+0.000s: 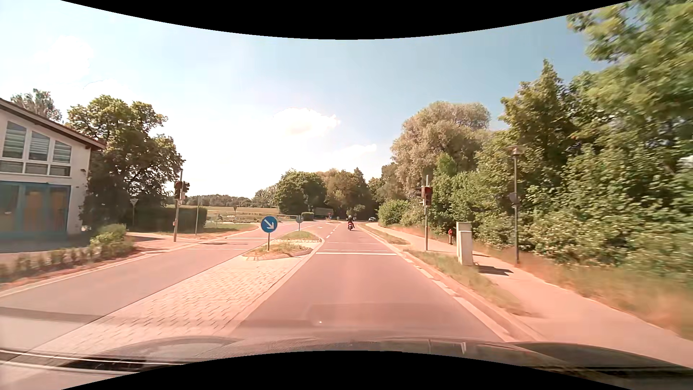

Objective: Follow the waypoints while adhering to traffic rules and regulations

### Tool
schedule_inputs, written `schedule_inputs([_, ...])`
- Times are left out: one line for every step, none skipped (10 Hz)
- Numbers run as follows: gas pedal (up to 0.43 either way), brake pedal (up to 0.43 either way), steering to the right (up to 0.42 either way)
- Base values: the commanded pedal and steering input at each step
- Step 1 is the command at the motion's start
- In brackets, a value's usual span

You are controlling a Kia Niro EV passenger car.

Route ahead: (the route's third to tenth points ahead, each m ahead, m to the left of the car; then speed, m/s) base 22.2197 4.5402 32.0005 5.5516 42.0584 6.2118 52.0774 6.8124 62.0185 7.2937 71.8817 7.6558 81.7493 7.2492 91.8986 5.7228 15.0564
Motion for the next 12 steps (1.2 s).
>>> schedule_inputs([0.138,0.006,-0.016])
schedule_inputs([0.138,0.006,-0.016])
schedule_inputs([0.138,0.006,-0.016])
schedule_inputs([0.138,0.006,-0.016])
schedule_inputs([0.138,0.006,-0.017])
schedule_inputs([0.138,0.006,-0.017])
schedule_inputs([0.138,0.006,-0.017])
schedule_inputs([0.138,0.006,-0.017])
schedule_inputs([0.138,0.006,-0.016])
schedule_inputs([0.138,0.006,-0.015])
schedule_inputs([0.138,0.006,-0.01])
schedule_inputs([0.138,0.006,-0.003])
